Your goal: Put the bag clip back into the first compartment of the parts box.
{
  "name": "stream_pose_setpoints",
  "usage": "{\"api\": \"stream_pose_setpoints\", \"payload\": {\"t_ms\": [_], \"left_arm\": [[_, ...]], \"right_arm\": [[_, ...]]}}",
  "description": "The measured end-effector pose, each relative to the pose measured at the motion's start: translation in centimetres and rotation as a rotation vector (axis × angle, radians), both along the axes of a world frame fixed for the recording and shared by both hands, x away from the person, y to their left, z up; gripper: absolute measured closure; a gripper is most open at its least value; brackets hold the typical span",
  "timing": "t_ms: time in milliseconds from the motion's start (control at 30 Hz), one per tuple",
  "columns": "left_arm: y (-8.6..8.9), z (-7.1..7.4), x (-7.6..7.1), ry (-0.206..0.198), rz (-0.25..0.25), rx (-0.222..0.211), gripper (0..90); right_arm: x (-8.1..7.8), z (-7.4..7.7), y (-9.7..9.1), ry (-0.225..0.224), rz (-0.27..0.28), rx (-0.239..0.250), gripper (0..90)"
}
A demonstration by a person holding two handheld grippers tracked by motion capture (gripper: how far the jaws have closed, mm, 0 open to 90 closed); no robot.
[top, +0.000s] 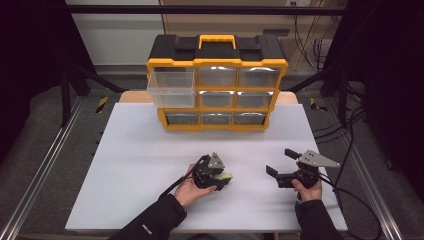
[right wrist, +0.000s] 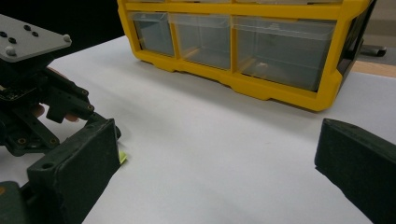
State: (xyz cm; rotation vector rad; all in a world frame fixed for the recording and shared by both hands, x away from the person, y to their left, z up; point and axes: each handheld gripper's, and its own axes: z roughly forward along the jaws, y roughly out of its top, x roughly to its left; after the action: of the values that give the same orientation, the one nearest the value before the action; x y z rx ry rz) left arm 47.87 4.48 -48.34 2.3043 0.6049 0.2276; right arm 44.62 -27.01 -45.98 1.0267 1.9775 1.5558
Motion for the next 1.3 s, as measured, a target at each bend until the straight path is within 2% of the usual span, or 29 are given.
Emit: {"api": "stream_pose_setpoints", "payload": {"t_ms": [33, 100, 800, 1300], "left_arm": [[0.03, 0.05, 0.01, 0.014, -0.004, -0.011, 58.0], [0.03, 0.07, 0.01, 0.017, -0.003, -0.014, 60.0], [-0.04, 0.01, -0.02, 0.007, 0.006, -0.006, 75.9], [0.01, 0.06, 0.02, 0.014, 0.015, -0.014, 77.4]], "right_arm": [[0.00, 0.00, 0.00, 0.000, -0.001, 0.000, 0.4], [0.00, 0.00, 0.00, 0.000, -0.001, 0.000, 0.4], [0.03, -0.01, -0.01, 0.000, -0.001, -0.001, 0.4], [0.00, 0.03, -0.02, 0.002, -0.002, 0.004, 0.4]]}}
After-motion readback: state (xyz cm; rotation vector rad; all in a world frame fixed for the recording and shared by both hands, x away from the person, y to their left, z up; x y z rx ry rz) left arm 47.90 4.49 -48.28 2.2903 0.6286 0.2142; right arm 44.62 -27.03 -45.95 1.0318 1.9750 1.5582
